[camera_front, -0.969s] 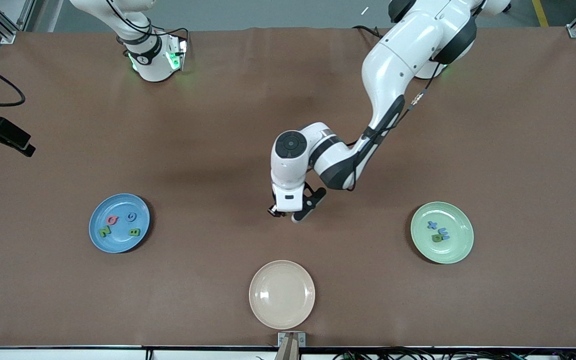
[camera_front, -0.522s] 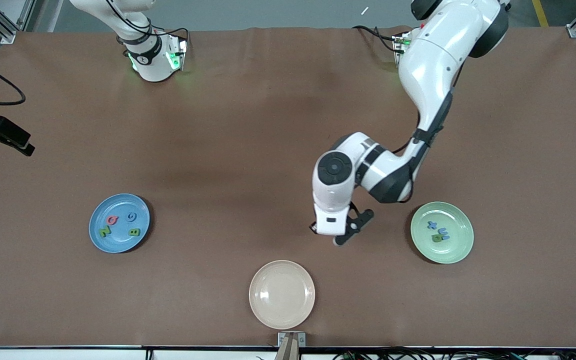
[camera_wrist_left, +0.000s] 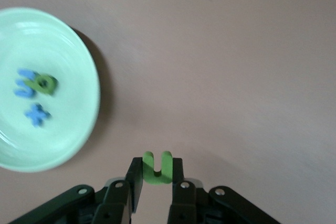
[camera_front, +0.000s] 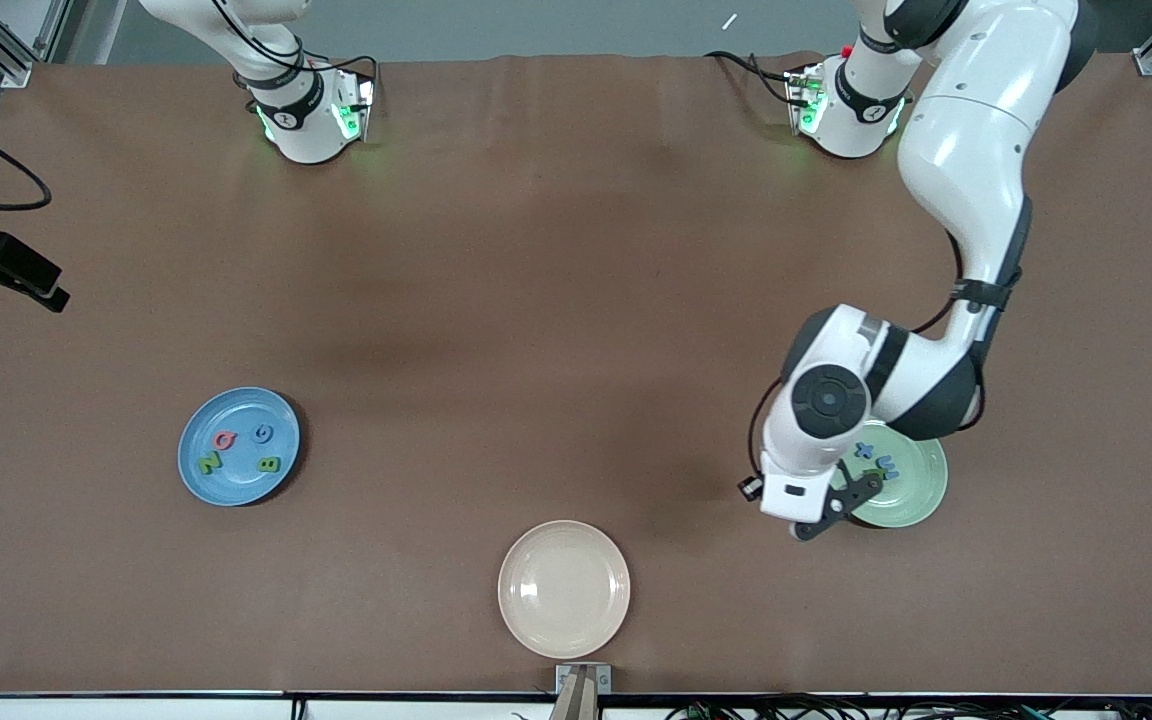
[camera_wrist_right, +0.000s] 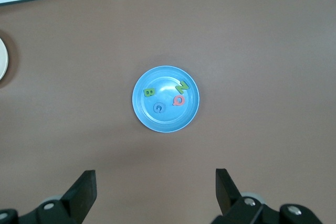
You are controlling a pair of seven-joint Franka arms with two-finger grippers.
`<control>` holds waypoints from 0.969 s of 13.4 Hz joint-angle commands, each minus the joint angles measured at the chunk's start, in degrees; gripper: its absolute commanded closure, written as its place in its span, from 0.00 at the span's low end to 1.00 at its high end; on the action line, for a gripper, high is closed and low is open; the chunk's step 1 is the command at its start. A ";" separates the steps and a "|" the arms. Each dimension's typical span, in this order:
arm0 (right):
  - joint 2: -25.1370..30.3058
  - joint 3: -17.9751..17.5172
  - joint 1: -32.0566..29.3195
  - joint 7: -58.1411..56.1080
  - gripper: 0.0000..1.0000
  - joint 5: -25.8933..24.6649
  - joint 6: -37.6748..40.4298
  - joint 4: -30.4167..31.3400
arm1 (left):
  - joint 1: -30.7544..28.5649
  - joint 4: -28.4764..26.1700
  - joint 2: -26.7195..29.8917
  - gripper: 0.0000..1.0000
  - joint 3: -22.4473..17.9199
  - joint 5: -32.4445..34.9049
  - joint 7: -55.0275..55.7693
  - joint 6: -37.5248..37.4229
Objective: Sort uppercase to blue plate, lowercase to green plate
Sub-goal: 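Lower the u onto the green plate and open the left gripper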
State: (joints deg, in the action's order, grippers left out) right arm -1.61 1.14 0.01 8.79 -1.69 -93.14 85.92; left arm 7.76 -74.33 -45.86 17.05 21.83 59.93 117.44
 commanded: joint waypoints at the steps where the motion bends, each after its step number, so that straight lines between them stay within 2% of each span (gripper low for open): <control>1: 0.65 -0.26 -0.01 -0.26 0.00 -0.86 -0.28 0.47 | -4.41 -4.85 3.31 1.00 0.53 0.67 -7.16 -0.54; 8: 0.65 -0.26 -0.01 -0.26 0.00 -0.86 -0.37 0.47 | -13.55 -12.42 4.99 0.99 0.53 0.76 -16.42 0.25; 13: 0.65 -0.26 -0.01 -0.26 0.00 -1.21 -0.46 0.56 | -15.23 -16.55 4.82 0.97 0.62 0.41 -16.33 3.05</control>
State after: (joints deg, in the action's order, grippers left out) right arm -1.61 1.13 0.01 8.77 -1.84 -93.27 85.92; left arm -6.40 -87.03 -43.21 17.10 21.83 43.79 118.52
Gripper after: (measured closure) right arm 0.000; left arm 0.736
